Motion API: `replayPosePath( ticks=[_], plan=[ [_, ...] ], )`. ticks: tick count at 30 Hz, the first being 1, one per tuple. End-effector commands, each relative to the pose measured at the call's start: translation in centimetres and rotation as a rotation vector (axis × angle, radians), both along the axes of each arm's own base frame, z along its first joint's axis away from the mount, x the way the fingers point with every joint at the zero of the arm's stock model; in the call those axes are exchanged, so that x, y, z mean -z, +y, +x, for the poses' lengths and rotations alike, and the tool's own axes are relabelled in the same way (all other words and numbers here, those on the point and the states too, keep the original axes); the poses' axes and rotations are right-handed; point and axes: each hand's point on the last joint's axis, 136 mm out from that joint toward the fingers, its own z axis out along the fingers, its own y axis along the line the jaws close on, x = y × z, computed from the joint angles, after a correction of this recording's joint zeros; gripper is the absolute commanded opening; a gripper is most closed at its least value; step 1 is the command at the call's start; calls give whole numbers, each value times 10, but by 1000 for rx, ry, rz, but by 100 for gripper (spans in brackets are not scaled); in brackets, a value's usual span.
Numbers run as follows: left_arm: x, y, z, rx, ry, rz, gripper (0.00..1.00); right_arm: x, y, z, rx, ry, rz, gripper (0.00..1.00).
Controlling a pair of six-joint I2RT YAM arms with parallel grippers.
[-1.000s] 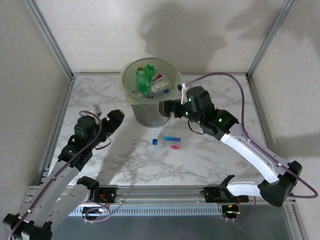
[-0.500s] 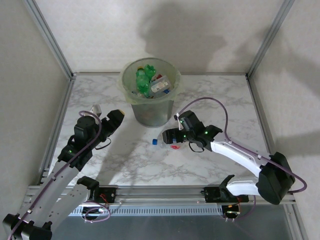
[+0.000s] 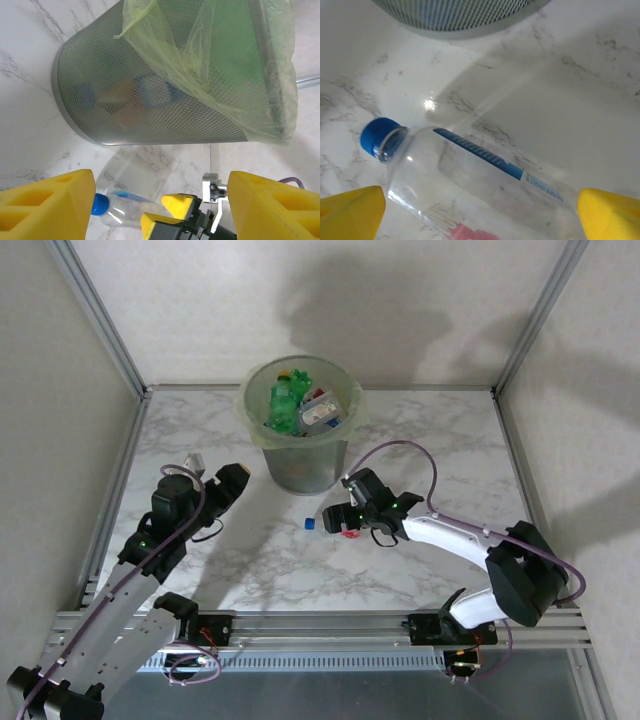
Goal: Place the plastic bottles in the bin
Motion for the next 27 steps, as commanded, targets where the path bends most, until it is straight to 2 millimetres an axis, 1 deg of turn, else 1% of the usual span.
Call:
replayPosePath(
  ticks=[1,7,14,17,21,27],
  plan=[
    [-4,-2,0,11,-8,-18,70,5,1,3,15,-21,-11,99],
    [-2,-4,1,17,-4,-32,70,16,0,0,0,4,-34,99],
    [0,-5,1,19,2,-37,70,27,14,-20,-61,33,-59,97],
    [0,-6,2,19,1,-38,70,33,14,-26,-66,42,-84,97],
    [1,-6,2,20,3,-39,70,38,12,-32,-61,52,-105,95],
    [2,-5,1,19,3,-37,70,45,16,-40,-78,65,-127,89]
  ],
)
